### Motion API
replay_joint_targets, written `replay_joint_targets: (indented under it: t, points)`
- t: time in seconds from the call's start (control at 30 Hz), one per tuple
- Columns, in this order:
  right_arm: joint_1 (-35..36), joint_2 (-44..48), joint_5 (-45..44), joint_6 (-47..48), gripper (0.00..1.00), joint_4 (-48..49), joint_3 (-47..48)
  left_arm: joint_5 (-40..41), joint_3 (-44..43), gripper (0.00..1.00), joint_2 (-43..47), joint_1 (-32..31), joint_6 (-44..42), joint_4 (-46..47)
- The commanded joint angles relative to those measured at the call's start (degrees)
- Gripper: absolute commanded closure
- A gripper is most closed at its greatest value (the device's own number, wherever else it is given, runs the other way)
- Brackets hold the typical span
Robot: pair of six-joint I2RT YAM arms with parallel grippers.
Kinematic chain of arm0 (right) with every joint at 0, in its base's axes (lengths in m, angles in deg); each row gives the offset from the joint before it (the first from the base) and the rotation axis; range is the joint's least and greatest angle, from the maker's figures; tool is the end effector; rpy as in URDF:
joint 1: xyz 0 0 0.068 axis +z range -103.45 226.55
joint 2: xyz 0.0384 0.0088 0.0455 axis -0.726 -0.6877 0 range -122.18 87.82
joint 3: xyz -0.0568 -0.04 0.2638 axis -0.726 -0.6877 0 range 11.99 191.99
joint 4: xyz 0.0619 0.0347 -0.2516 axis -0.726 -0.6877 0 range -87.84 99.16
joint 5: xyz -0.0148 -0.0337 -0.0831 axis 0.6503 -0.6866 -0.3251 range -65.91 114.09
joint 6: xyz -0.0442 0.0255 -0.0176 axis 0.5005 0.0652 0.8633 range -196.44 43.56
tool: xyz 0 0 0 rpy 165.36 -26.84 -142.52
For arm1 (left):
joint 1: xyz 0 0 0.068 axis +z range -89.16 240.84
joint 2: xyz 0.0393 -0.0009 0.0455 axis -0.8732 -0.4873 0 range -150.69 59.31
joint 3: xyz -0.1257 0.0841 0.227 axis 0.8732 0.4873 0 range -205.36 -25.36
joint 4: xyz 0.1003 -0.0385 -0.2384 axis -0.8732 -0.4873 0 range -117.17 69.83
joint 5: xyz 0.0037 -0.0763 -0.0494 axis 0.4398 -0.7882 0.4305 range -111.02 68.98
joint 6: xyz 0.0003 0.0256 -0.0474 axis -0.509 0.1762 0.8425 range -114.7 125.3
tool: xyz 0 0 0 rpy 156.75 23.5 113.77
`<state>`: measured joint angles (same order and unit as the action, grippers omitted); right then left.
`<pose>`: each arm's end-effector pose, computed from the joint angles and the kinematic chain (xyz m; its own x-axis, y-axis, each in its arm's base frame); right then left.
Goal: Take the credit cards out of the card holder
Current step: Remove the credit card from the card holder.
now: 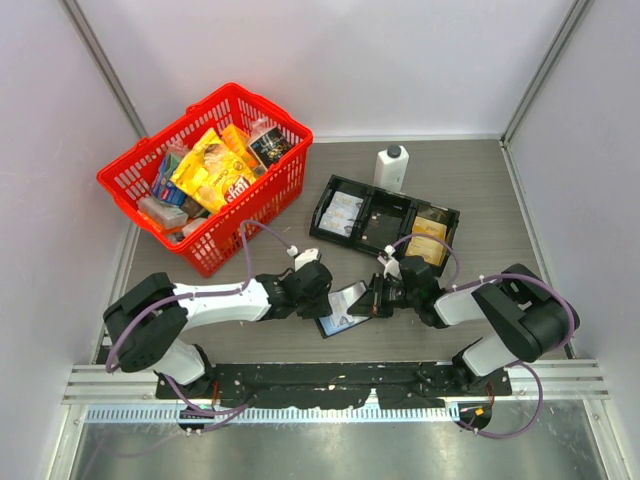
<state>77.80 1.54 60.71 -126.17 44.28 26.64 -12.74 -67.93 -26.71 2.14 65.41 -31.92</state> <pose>0.1766 0.1321 0.1023 -0.9592 0.1343 -0.2487 -0.1459 0.5183 0.8426 0.1515 -0.2393 0.1622 -0.9087 -0.1570 -0.3868 0.0302 0.8994 -0.4360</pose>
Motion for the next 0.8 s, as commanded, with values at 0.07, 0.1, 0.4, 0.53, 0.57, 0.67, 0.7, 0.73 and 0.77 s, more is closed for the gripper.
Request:
replay_joint_targets:
  t: [0.07, 0.1, 0.4, 0.53, 0.57, 0.67, 0.7, 0.73, 0.77]
  points:
    - [-0.5, 1.6, -1.1, 4.5, 0.99, -6.1, 1.9, -0.8, 0.8, 0.74, -2.5, 0.2, 1.4, -3.3]
    - [-0.6, 2.2, -1.9, 5.3, 0.99, -7.6, 2.4, -0.8, 0.9, 0.74, -2.7, 0.2, 1.4, -3.8]
    - [-4.1, 8.2, -4.1, 14.9, 0.99, -22.1, 5.7, -1.8, 0.9, 0.74, -4.2, 0.2, 0.8, -4.3]
    - [-4.1, 8.5, -3.7, 16.2, 0.99, -22.8, 6.1, -2.1, 0.8, 0.74, -4.2, 0.2, 0.5, -4.0]
    - [-4.1, 8.1, -3.3, 16.0, 0.99, -22.5, 6.1, -2.3, 0.8, 0.74, -4.2, 0.2, 0.5, -3.7]
    - [-4.1, 6.8, -1.2, 14.9, 0.86, -19.3, 5.4, -2.5, 0.9, 0.75, -4.2, 0.2, 0.6, -3.2]
    - [-4.1, 6.0, -0.9, 14.2, 0.83, -17.7, 5.2, -2.6, 0.8, 0.75, -4.2, 0.2, 0.7, -3.2]
    - [-4.1, 5.6, -0.2, 13.8, 0.79, -16.9, 4.8, -2.6, 0.8, 0.75, -4.2, 0.2, 0.7, -3.0]
    - [-4.1, 4.8, 0.0, 13.4, 0.78, -15.7, 4.6, -2.7, 0.8, 0.75, -4.2, 0.2, 0.8, -2.9]
